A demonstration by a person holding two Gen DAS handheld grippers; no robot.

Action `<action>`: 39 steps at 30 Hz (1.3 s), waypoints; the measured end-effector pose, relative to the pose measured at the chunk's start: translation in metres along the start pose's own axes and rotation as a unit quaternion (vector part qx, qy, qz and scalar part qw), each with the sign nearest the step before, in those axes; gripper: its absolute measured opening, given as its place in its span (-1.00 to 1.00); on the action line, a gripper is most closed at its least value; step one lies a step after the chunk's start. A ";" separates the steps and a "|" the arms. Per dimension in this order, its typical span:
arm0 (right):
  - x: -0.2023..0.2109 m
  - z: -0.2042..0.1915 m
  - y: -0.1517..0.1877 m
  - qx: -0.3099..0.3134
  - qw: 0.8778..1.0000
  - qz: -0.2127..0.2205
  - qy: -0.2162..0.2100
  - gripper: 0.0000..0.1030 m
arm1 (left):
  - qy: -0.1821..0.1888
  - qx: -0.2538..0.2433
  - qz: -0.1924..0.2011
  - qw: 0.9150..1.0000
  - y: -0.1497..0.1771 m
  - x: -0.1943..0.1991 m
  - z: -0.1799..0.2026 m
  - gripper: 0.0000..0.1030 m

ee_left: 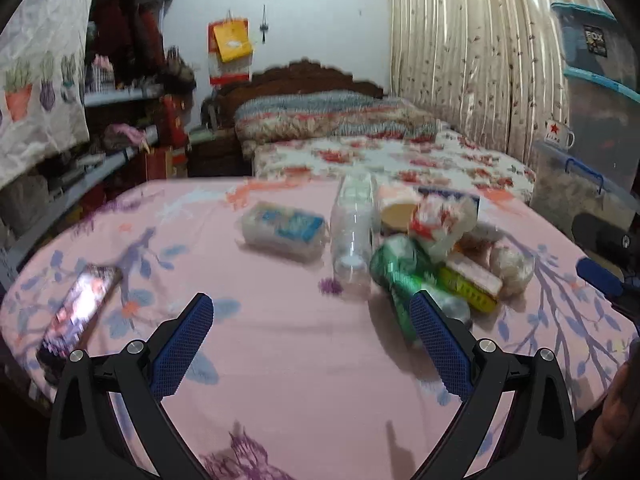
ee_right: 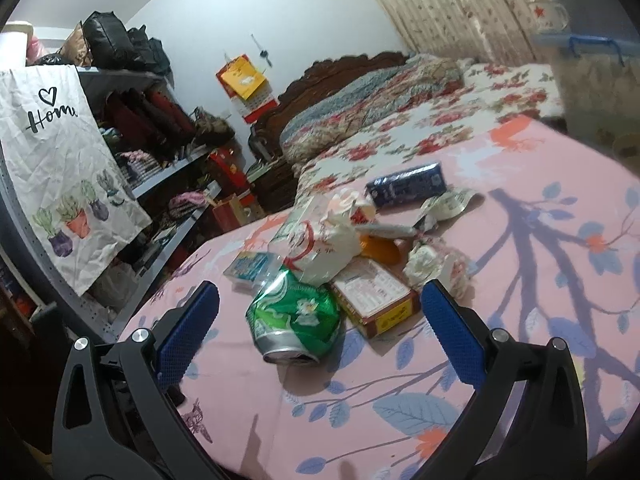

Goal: Collect trash
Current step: 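Move both tools toward the trash pile on the table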

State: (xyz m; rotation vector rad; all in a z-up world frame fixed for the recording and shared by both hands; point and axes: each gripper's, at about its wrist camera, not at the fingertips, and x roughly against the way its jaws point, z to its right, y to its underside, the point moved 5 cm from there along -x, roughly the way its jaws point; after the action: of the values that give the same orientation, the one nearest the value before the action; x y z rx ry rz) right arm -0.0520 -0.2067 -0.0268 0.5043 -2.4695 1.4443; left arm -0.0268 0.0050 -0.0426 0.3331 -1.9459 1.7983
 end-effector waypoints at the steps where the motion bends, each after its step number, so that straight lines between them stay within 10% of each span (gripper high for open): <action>1: 0.002 0.001 -0.001 0.000 1.000 0.006 0.004 0.94 | -0.005 -0.003 0.016 1.000 -0.006 0.002 0.000 0.83; 10: 0.027 0.006 -0.015 0.023 0.996 0.064 0.053 0.94 | -0.002 -0.003 0.120 0.993 -0.055 0.017 0.008 0.83; 39: 0.011 0.010 -0.007 0.028 0.997 0.030 0.059 0.66 | 0.031 0.033 0.077 0.996 -0.028 0.012 0.001 0.83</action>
State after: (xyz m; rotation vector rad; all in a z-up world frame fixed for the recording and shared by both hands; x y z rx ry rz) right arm -0.0593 -0.2206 -0.0219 0.3483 -2.3776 1.5232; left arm -0.0235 0.0020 -0.0125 0.1510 -1.9184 1.9487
